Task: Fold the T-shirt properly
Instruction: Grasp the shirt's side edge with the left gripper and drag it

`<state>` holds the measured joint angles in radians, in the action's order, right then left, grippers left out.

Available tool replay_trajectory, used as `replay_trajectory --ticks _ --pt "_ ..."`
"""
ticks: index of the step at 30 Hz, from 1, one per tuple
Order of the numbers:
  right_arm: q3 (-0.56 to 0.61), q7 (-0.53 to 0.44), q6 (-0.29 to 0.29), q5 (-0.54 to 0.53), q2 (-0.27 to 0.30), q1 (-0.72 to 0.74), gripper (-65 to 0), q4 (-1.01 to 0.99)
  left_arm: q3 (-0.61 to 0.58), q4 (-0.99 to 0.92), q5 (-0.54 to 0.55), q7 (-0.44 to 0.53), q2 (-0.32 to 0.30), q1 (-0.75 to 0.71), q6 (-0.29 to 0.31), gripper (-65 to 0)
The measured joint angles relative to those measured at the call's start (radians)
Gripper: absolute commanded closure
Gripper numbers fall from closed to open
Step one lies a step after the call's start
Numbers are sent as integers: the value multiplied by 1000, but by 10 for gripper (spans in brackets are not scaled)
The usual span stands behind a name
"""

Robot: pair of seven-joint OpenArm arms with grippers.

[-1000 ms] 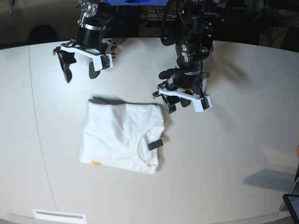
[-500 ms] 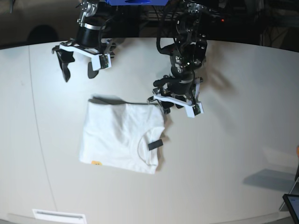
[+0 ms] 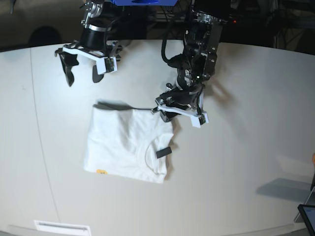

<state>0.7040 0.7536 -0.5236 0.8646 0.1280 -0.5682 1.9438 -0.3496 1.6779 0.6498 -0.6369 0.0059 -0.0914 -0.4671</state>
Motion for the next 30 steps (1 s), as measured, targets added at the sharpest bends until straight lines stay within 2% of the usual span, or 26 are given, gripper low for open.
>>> replay_trajectory --ticks 9,11,14,20,23,30 --pt "0 0 0 0 0 0 -456 0 -97 -92 3 21 3 70 11 -296" --pt "0 0 0 0 0 0 -456 0 -95 -93 2 21 2 69 11 -230" --pt "0 1 0 0 0 0 -456 0 -89 -93 7 6 2 68 3 -71" --pt "0 0 1 0 0 2 -456 0 -84 -52 7 2 -2 57 3 -54" --pt "0 4 3 -1 1 4 -456 0 -84 -18 12 -3 -21 58 2 0" --pt "0 4 3 -1 2 5 -456 0 -45 0 10 -2 -43 98 0 0"
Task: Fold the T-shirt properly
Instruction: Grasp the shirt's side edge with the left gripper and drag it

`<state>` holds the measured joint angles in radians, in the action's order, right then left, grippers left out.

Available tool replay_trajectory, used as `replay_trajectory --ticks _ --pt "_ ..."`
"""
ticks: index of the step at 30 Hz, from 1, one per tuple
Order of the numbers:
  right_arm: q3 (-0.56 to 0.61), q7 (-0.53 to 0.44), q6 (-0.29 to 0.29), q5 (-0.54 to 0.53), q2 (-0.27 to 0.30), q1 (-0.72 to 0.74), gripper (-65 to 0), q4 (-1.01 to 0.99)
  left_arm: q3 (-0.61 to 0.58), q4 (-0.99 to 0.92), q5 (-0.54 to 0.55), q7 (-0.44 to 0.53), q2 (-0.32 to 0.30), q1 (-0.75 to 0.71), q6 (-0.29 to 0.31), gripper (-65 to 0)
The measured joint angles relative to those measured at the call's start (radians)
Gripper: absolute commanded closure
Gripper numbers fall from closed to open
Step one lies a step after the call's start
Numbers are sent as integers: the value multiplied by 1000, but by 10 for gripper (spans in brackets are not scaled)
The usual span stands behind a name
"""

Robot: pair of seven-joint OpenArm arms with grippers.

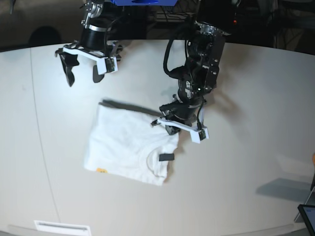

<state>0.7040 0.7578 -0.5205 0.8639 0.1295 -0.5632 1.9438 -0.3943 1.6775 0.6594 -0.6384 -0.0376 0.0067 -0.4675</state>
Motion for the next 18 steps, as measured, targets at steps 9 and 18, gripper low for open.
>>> replay_trajectory --ticks 9,18 --pt "0 0 0 0 0 0 -457 0 6 0 3 -10 -43 52 0 0" --pt "0 0 1 0 0 0 -458 0 105 -11 -5 -111 -55 131 0 0"
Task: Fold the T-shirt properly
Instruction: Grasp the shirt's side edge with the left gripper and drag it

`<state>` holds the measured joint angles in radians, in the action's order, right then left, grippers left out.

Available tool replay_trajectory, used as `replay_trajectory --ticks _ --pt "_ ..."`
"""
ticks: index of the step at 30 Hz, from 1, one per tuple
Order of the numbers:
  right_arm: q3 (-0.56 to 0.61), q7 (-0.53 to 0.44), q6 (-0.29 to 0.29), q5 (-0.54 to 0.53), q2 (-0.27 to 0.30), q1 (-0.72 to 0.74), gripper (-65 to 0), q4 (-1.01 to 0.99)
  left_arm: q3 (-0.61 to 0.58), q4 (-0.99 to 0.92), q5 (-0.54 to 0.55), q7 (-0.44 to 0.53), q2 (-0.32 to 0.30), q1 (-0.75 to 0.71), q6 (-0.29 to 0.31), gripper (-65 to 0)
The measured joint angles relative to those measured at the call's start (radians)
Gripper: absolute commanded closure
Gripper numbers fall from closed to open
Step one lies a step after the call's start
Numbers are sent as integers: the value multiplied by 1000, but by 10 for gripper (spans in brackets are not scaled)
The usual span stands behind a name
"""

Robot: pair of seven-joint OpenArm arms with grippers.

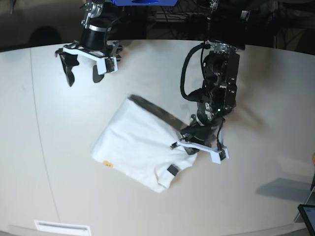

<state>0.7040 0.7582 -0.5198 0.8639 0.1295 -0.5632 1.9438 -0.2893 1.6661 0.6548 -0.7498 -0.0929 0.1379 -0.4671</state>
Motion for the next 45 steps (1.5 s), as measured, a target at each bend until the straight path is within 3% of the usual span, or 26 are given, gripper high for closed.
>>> replay_trajectory --ticks 4,13,19,22,33,37,42,43,45 --pt "0 0 0 0 0 0 -458 0 2 -56 1 -5 -32 19 2 0" --pt "0 -4 3 0 0 0 -460 0 -5 -255 1 1 -31 125 3 -2" --pt "0 -4 3 0 0 0 -460 0 -3 -343 1 1 -50 208 6 -170" --pt "0 -4 3 0 0 0 -460 0 -7 -361 2 -1 -72 235 3 -210" --pt "0 -3 3 0 0 0 -461 0 -10 -455 1 1 -123 351 3 -213" --pt "0 -3 3 0 0 0 -461 0 -11 -455 0 44 -148 388 7 -217" --pt "0 -6 3 0 0 0 -461 0 -11 -386 4 41 -148 356 3 -215" --pt "0 -4 3 -1 2 3 -461 0 -13 -350 5 43 -146 331 8 -213" --pt "0 -5 15 0 5 9 -458 0 -30 -247 3 49 -145 265 72 -203"
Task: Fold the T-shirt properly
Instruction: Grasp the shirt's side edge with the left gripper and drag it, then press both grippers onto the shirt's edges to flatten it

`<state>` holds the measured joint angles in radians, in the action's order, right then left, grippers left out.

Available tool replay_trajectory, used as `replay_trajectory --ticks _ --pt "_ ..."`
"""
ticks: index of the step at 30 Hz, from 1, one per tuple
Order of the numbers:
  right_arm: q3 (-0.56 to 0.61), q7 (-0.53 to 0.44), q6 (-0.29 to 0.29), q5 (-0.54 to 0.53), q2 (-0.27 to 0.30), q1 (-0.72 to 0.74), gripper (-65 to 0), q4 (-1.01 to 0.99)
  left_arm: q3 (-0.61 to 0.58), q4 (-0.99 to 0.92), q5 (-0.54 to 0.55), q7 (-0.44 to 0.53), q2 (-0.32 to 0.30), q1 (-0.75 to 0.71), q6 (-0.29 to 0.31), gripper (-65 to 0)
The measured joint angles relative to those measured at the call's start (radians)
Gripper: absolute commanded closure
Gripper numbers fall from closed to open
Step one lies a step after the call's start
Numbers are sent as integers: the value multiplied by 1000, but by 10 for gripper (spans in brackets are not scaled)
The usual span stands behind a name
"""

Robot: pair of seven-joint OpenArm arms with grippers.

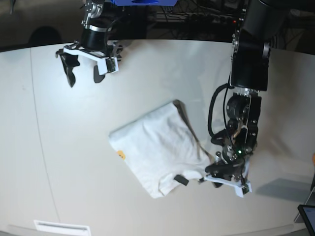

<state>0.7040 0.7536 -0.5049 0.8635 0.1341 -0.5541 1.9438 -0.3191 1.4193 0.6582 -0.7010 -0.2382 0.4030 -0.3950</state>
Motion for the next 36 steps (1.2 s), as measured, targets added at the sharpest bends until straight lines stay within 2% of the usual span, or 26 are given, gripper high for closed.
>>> replay_trajectory --ticks 1,4,5,7,8,9,10,13,16,19,20,21,22,23,24,25,27,29,31,33,34,35,36 --pt "0 -3 5 0 0 2 -457 0 -2 40 3 1 9 -28 38 -180" --pt "1 -2 26 -1 4 13 -456 0 12 124 -2 -2 63 -113 47 -30" --pt "3 -2 25 -5 8 18 -454 0 16 145 3 -4 69 -136 50 0" --pt "14 0 31 -7 17 30 -445 0 18 189 1 -3 71 -182 52 0" --pt "21 0 45 -7 20 37 -421 0 21 204 -2 2 69 -202 44 0" --pt "27 -1 73 -6 23 46 -374 0 21 214 -4 11 67 -224 45 0" --pt "38 -1 108 -7 29 59 -300 0 24 217 -5 15 66 -246 44 0" --pt "54 -6 231 0 36 89 -9 0 16 245 -5 45 70 -317 37 0" --pt "68 -8 319 9 37 116 -19 0 2 253 1 88 69 -343 48 0" --pt "109 -22 470 27 42 170 -6 0 16 254 -5 120 48 -370 44 0" --pt "126 -14 503 13 41 199 -6 0 16 254 -3 118 34 -385 44 0" --pt "148 -18 504 22 32 232 -6 -1 16 254 -4 118 19 -402 44 0" --pt "155 -13 497 76 -8 267 -6 -13 17 254 -16 110 10 -416 33 0" --pt "174 34 415 -6 -73 290 -6 -1 18 256 -48 112 2 -428 34 0" --pt "180 -92 494 51 -82 319 -6 2 16 266 -95 107 5 -441 35 0" --pt "197 -118 488 9 -81 333 -6 3 17 286 -128 112 5 -459 47 0" --pt "197 16 475 -101 -86 348 -7 -2 21 317 -256 113 -1 -497 50 0" --pt "205 -13 476 -156 -91 370 -7 -2 26 354 -357 112 21 -532 29 0" --pt "205 -40 503 -182 -94 394 -6 1 32 377 -353 105 60 -548 69 0" --pt "160 -20 514 -263 -109 407 -6 -1 89 371 -306 35 72 -538 60 0" --pt "129 7 463 -273 -141 410 -6 -1 129 371 -281 20 72 -537 44 0" --pt "101 2 444 -247 -159 418 -4 1 156 374 -264 13 72 -534 35 0" --pt "76 -43 453 -256 -162 431 -4 8 177 379 -212 13 69 -530 37 0"
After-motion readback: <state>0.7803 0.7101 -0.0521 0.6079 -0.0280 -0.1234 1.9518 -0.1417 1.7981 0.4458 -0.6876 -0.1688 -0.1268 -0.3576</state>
